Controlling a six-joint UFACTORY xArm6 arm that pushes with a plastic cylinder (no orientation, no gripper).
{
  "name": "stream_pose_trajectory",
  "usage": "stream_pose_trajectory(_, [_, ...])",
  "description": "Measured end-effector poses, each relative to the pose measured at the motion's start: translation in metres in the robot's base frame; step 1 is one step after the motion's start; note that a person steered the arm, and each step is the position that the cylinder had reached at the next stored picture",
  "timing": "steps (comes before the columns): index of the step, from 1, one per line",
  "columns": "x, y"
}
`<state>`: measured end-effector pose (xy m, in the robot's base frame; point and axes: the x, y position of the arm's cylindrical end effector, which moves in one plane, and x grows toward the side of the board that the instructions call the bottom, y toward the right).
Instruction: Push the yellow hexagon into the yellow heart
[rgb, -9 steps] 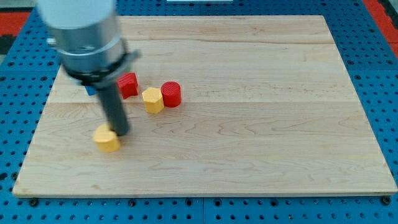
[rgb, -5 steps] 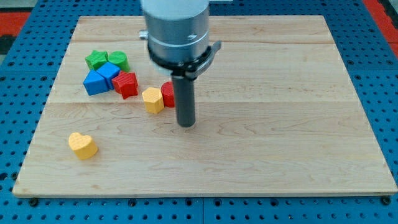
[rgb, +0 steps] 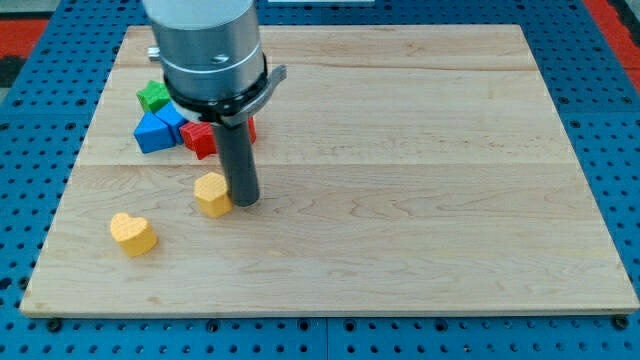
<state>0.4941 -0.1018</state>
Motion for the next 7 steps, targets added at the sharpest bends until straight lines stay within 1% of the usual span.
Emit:
stream_pose_trajectory(1, [-0.004, -0.054])
stream_pose_trajectory(2, [-0.026, -0.033])
stream_pose_trajectory(3, [-0.041, -0.079])
stream_pose_trajectory(4, [-0.035, -0.1])
stream_pose_trajectory(5, [-0.002, -0.083])
stream_pose_trajectory(6, [0.006, -0.072])
stream_pose_trajectory(7, [0.017, -0.011])
